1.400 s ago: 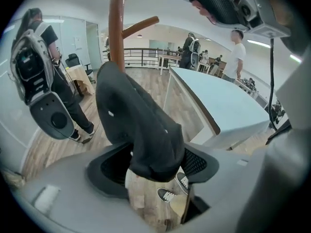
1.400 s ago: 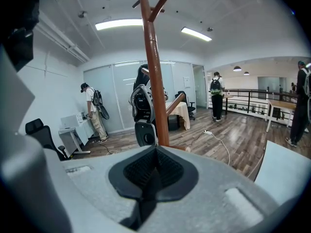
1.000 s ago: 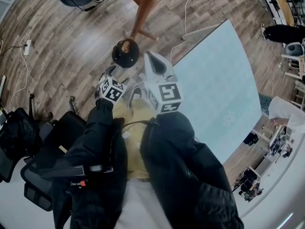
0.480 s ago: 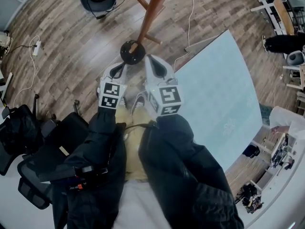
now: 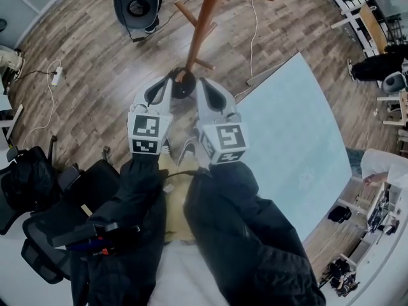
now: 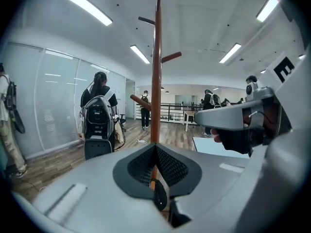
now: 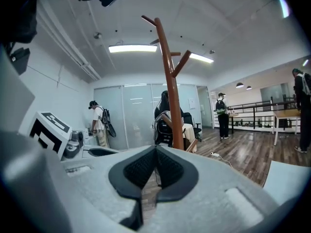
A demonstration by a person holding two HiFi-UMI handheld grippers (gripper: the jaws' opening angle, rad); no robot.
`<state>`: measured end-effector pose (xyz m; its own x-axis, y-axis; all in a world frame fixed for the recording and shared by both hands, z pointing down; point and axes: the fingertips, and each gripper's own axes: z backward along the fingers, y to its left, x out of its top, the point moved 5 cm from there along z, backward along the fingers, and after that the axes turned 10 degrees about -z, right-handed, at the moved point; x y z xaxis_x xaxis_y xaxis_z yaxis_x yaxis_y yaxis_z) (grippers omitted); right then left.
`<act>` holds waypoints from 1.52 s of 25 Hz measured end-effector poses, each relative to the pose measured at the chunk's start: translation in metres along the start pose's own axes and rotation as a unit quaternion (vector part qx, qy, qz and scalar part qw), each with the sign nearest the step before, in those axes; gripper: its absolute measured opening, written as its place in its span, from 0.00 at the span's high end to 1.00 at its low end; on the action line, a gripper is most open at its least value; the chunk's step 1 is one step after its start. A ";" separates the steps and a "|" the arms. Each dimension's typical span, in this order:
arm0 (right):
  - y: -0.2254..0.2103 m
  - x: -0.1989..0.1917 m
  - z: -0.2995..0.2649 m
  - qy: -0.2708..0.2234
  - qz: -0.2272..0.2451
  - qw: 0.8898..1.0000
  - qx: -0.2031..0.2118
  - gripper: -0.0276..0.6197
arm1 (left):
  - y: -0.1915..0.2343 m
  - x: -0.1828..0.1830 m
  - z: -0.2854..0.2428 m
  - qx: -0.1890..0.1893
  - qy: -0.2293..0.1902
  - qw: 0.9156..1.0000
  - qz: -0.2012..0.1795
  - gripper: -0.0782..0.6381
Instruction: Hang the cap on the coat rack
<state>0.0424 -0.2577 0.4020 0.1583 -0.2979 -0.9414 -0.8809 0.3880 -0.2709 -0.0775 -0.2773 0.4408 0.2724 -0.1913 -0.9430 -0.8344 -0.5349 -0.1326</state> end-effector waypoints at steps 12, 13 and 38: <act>0.010 0.047 0.022 -0.062 0.017 0.998 -0.010 0.97 | -0.007 0.077 0.015 -0.008 -0.059 0.998 0.000 0.89; 0.010 0.050 0.023 -0.066 0.019 0.998 -0.010 0.97 | -0.007 0.079 0.015 -0.008 -0.061 0.998 -0.003 0.89; -0.008 0.080 0.022 -0.097 0.033 0.995 0.009 0.97 | -0.019 0.118 0.000 0.003 -0.085 0.996 -0.032 0.89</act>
<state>0.0724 -0.2655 0.3242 0.1847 -0.0977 -0.9779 -0.8847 0.4169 -0.2087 -0.0294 -0.2903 0.3318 0.2400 -0.0148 -0.9707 -0.8216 -0.5357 -0.1949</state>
